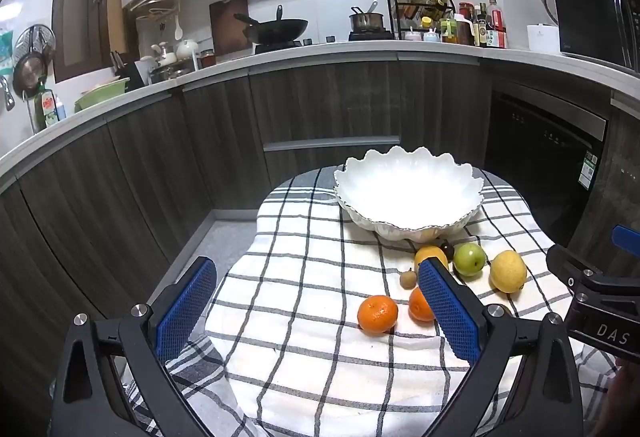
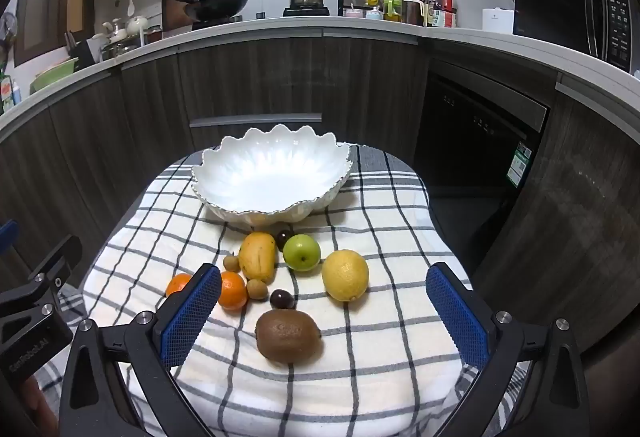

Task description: Organize fruits

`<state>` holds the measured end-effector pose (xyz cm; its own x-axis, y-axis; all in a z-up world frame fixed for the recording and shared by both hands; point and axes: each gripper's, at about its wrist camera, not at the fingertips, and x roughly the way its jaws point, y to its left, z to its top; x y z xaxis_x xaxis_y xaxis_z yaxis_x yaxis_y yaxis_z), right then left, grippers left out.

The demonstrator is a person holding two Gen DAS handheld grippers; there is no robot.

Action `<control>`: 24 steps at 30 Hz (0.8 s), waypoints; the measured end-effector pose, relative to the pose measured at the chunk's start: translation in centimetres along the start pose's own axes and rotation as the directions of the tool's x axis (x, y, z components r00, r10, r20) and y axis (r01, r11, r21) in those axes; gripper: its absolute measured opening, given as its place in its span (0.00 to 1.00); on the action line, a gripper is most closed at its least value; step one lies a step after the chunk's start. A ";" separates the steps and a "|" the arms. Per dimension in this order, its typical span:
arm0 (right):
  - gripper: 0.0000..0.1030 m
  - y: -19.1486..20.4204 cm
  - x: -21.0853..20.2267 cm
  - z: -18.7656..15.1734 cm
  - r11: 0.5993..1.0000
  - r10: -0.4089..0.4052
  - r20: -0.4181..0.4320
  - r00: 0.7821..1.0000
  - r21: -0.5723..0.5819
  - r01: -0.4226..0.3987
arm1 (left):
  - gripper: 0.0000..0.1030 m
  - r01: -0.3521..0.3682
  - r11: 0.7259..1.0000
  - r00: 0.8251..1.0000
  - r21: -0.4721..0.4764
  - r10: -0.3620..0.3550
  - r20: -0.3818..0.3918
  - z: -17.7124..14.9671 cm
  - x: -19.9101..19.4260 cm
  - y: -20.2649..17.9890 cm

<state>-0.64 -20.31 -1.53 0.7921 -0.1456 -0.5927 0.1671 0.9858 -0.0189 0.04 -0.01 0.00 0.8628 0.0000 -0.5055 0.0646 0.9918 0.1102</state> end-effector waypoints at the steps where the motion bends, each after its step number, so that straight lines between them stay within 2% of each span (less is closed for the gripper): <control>1: 1.00 0.0 0.0 0.0 1.000 0.001 0.000 1.000 0.000 -0.001 | 1.00 -0.001 1.000 1.000 0.000 0.001 0.003 0.0 0.0 0.0; 24: 1.00 0.0 -0.1 0.0 1.000 0.000 0.002 1.000 0.000 0.000 | 1.00 0.018 1.000 1.000 -0.001 -0.018 0.000 0.1 -0.1 0.0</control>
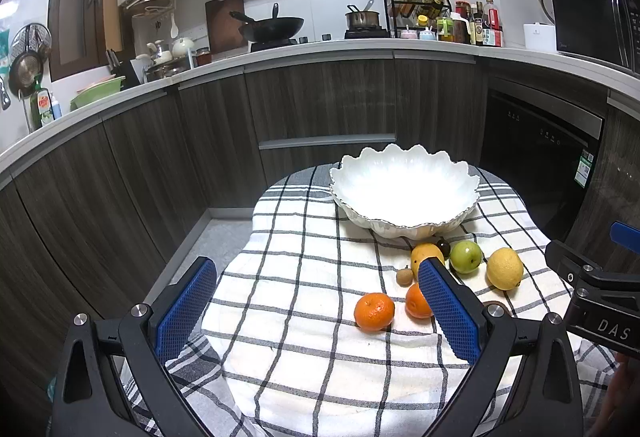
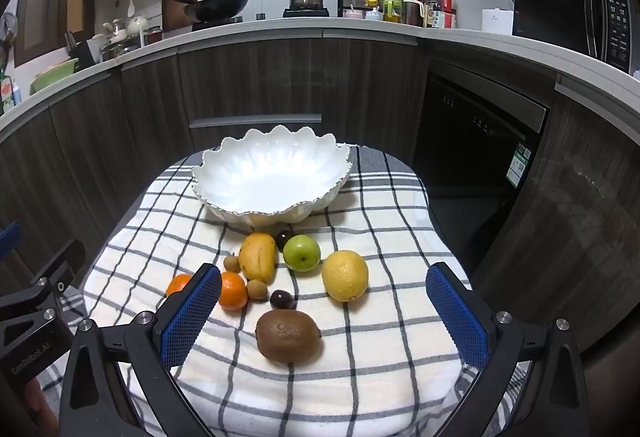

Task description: Organize fruits

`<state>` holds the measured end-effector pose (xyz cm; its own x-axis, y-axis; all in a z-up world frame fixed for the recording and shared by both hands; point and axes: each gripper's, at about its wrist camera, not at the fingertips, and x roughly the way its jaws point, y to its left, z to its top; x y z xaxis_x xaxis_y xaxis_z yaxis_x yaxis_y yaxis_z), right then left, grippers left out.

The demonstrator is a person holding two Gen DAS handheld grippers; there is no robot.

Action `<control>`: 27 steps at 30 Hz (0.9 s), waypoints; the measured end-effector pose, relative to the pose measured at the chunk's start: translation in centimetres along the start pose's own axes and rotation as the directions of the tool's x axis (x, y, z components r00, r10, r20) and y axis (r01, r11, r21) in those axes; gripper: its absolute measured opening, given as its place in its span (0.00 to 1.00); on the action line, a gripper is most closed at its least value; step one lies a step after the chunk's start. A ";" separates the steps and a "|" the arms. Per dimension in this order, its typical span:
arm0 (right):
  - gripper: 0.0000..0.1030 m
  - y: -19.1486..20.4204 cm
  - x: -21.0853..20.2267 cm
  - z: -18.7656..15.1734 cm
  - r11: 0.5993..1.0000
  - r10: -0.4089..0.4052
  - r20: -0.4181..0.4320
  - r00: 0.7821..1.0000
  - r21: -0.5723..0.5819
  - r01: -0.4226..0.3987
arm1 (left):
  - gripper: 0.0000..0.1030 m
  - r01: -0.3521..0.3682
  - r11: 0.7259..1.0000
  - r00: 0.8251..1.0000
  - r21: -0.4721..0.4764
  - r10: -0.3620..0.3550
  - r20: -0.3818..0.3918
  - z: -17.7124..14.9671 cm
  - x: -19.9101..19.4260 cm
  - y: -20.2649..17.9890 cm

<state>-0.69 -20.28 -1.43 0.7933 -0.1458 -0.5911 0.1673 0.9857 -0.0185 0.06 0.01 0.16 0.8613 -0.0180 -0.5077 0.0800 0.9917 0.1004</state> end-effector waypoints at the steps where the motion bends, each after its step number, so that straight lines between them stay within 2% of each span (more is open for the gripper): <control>1: 1.00 0.0 0.0 0.0 1.000 0.000 0.000 1.000 0.000 0.000 | 1.00 0.001 1.000 1.000 0.000 -0.001 0.000 0.0 0.0 0.0; 27: 1.00 0.1 -0.1 0.1 1.000 0.000 -0.001 1.000 -0.001 0.000 | 1.00 0.004 1.000 1.000 -0.001 -0.004 -0.006 -0.4 0.3 -0.2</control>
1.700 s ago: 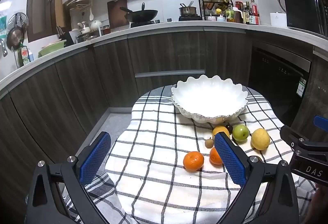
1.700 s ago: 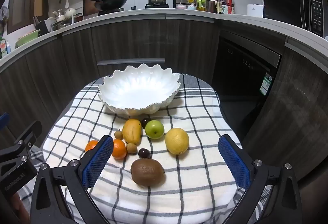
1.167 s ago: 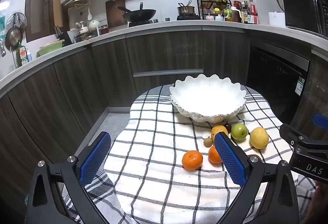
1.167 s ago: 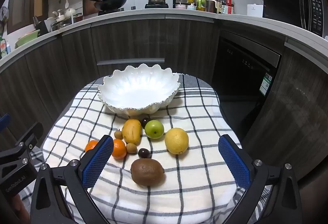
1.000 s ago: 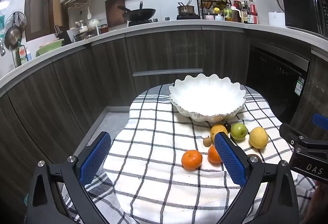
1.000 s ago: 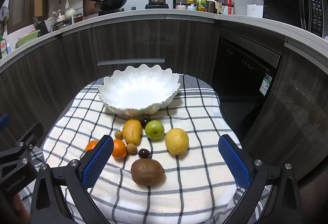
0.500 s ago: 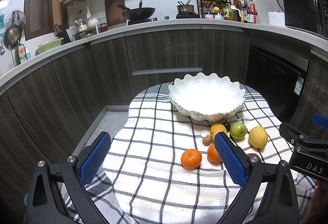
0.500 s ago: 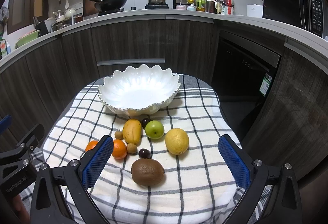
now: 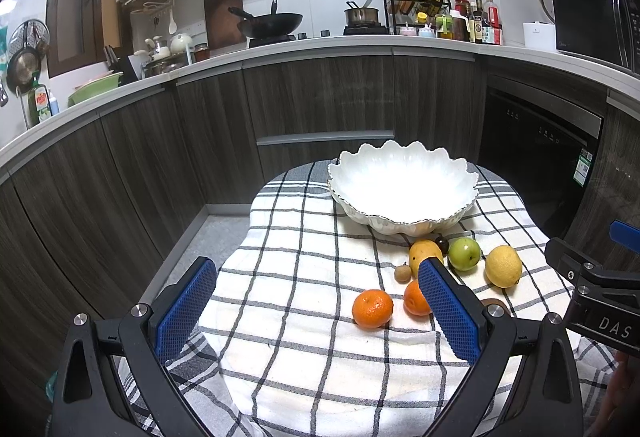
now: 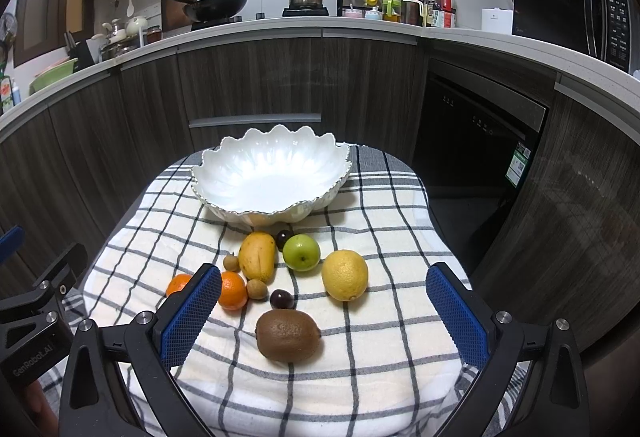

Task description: Organize fruits

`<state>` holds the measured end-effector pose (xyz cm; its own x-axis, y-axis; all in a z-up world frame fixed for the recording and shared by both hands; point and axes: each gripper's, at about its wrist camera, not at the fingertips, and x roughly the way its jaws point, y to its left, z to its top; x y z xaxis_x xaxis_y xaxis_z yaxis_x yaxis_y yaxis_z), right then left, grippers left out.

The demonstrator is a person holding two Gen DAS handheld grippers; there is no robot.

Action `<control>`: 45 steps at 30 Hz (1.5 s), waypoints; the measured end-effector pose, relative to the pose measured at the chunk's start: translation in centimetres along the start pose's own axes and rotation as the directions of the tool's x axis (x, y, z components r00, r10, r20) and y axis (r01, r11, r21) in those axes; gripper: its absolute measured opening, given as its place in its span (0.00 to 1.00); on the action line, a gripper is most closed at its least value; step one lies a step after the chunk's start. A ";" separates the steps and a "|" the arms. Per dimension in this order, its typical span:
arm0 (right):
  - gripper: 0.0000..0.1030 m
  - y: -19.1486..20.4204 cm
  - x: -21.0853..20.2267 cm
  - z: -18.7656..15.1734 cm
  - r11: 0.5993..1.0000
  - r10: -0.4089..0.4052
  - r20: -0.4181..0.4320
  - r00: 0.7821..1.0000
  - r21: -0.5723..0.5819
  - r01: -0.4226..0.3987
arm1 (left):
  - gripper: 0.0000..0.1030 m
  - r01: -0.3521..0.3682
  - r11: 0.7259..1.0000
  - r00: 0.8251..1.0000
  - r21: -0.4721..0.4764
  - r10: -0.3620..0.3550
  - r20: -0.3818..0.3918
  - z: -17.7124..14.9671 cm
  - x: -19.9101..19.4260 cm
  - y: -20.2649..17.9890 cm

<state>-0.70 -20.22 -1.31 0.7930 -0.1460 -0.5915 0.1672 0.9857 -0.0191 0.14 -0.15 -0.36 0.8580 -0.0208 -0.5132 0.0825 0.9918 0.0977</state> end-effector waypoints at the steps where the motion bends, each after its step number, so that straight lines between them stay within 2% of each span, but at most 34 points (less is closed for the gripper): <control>1: 1.00 0.0 0.0 0.0 1.000 0.000 0.000 1.000 0.000 0.000 | 1.00 0.000 1.000 1.000 0.000 0.000 0.000 0.0 0.0 0.0; 45: 1.00 0.1 0.2 -0.2 1.000 0.000 -0.008 1.000 -0.001 0.000 | 1.00 -0.001 1.000 1.000 -0.001 0.001 -0.003 -0.3 0.3 0.2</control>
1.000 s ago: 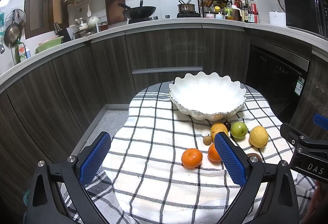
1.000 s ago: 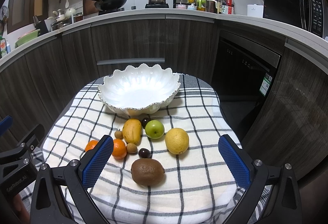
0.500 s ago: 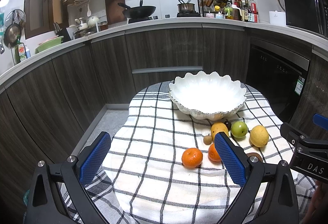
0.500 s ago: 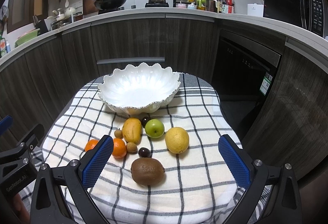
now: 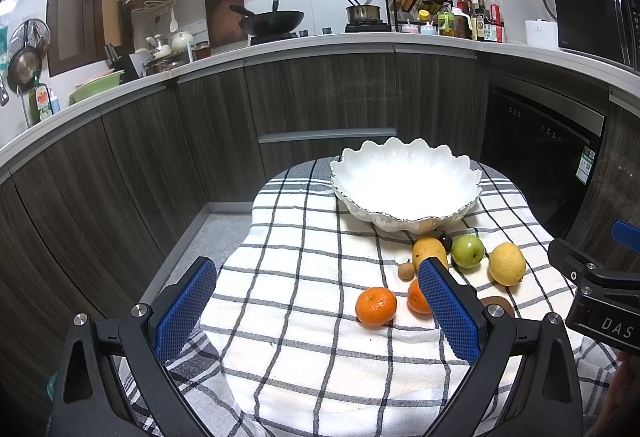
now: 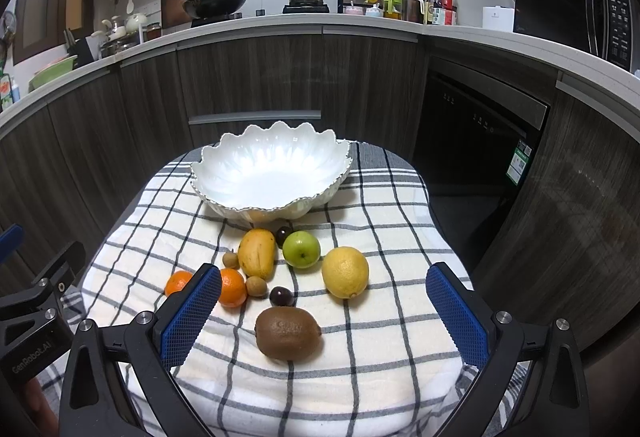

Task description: Organize fruits

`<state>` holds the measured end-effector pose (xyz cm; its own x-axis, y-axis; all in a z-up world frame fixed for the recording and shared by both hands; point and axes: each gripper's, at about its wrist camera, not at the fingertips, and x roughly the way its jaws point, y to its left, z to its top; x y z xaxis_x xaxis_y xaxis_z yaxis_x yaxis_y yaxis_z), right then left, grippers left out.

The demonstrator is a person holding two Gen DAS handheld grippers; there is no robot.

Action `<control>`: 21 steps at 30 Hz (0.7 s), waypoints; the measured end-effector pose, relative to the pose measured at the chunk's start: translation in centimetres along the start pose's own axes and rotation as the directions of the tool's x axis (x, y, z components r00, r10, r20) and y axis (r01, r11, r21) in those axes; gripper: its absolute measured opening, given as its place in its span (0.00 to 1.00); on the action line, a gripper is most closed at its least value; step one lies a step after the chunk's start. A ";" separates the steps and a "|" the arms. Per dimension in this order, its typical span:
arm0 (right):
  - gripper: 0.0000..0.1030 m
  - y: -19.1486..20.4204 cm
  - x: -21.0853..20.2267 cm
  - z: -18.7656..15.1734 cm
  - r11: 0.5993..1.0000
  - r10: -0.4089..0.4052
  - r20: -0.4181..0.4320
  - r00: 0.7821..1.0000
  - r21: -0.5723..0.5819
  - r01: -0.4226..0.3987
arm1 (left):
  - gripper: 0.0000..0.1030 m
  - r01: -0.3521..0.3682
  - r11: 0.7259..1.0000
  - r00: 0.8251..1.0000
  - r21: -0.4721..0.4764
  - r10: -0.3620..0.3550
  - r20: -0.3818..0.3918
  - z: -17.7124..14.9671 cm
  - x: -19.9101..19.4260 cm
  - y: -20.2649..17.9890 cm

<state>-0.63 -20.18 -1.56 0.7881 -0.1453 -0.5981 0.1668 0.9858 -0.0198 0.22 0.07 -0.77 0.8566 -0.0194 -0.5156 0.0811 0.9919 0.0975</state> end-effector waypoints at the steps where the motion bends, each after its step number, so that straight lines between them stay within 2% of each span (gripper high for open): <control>1: 1.00 0.0 0.0 0.0 1.000 0.000 -0.001 1.000 0.000 0.000 | 1.00 0.000 1.000 1.000 0.000 0.000 0.000 0.0 0.0 0.0; 13: 1.00 0.0 0.0 0.1 1.000 0.000 -0.001 1.000 -0.001 0.000 | 1.00 0.004 1.000 1.000 0.000 -0.004 -0.006 -0.5 0.2 0.1; 21: 1.00 0.1 1.4 -0.3 1.000 -0.014 -0.024 1.000 -0.008 0.014 | 1.00 0.030 0.999 0.998 0.017 -0.029 -0.052 -0.7 2.3 -0.5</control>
<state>0.30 -20.26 -2.59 0.7714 -0.1568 -0.6167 0.1727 0.9844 -0.0342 1.81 -0.34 -2.59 0.8264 -0.0415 -0.5615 0.1150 0.9887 0.0963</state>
